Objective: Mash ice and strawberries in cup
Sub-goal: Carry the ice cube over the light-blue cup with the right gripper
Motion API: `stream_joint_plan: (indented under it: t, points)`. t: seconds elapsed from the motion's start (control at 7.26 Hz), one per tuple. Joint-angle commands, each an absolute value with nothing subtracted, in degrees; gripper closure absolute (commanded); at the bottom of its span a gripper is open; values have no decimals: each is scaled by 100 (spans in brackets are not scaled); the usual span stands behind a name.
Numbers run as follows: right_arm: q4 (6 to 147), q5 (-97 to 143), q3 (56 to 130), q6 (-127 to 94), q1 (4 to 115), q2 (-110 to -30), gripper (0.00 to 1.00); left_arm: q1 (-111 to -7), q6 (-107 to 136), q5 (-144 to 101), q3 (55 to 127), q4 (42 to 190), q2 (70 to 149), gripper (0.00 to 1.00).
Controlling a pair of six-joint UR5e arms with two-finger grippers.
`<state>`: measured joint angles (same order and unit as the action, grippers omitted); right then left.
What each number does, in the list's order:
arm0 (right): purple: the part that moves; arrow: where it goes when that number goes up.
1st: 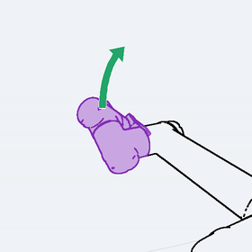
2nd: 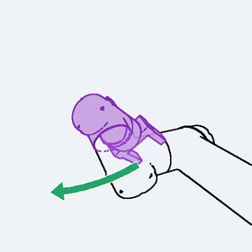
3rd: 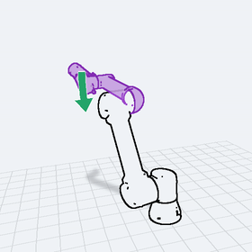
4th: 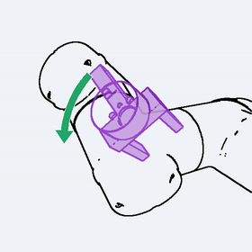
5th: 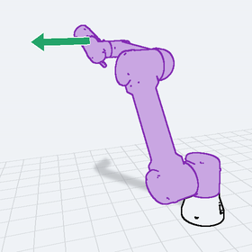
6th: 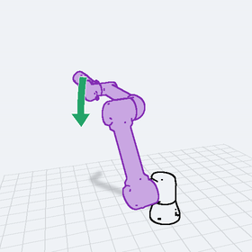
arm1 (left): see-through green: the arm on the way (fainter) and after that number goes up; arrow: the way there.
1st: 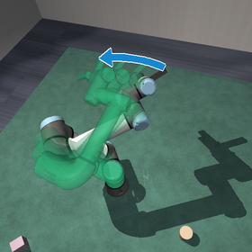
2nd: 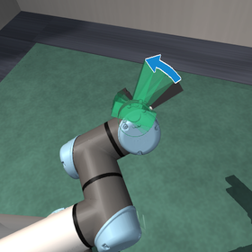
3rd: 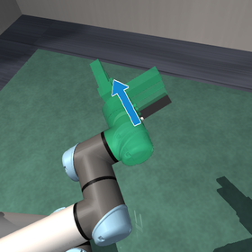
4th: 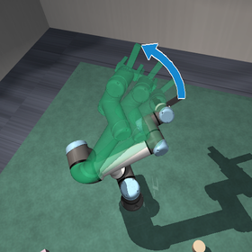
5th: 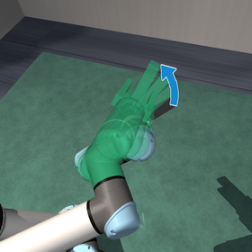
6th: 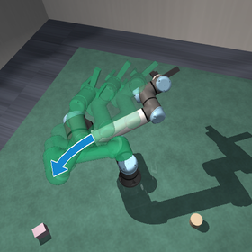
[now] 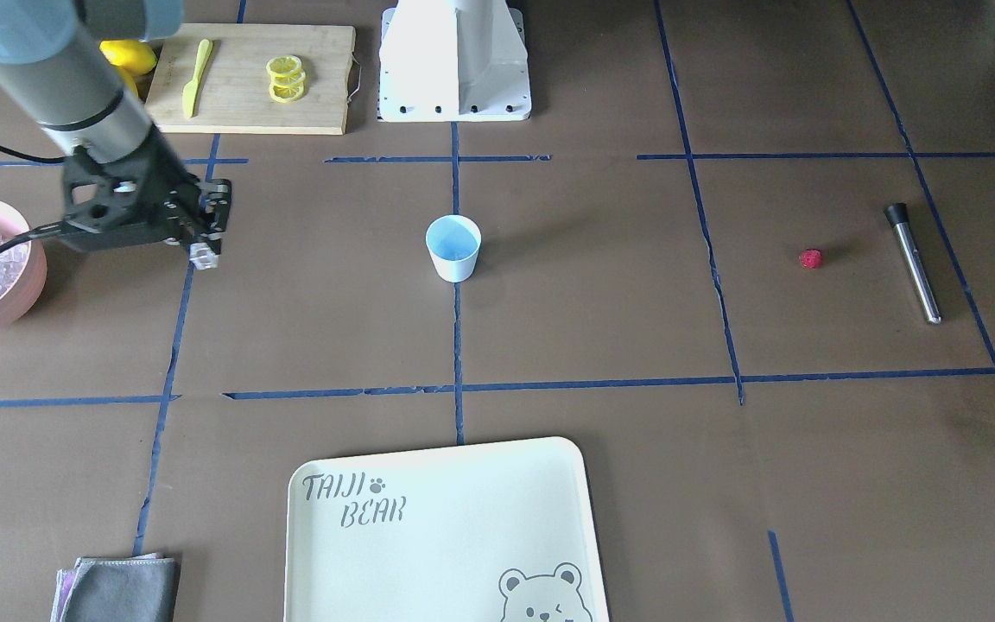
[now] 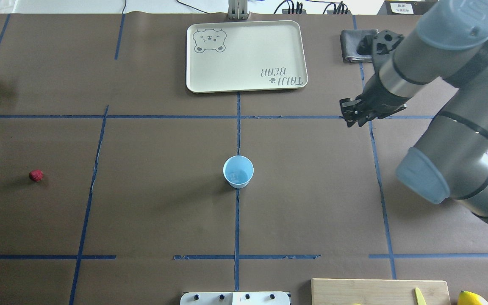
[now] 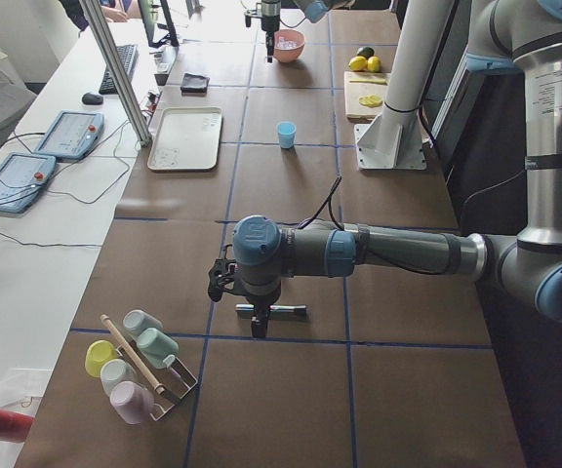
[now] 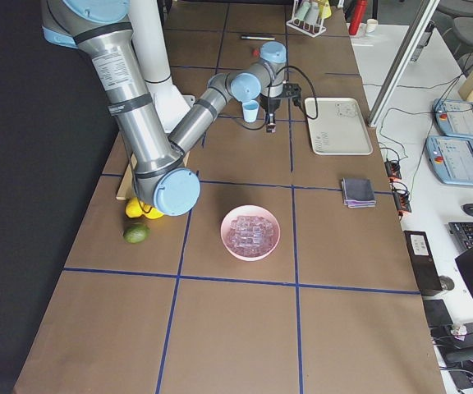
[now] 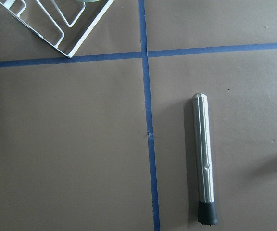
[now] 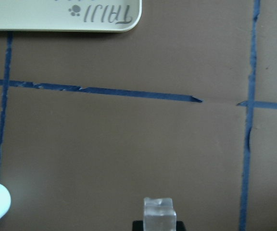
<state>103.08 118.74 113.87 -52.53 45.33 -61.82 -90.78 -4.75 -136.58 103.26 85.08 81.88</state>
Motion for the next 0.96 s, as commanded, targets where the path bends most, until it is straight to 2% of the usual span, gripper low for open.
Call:
stream_joint_plan:
  t: [0.0, 0.41, 0.83]
  points:
    - [10687, 11208, 11216, -6464, 3590, -5276, 94, -9079, -475, -13658, 10327, 8508, 8200, 0]
    - [10635, 10469, 10015, -7425, 2806, -4064, 93, -9079, -483, -13658, 10318, 8517, 8191, 0]
    - [10223, 10188, 9319, -7681, 2471, -3876, 93, -9079, -475, -13658, 10310, 8508, 8191, 0]
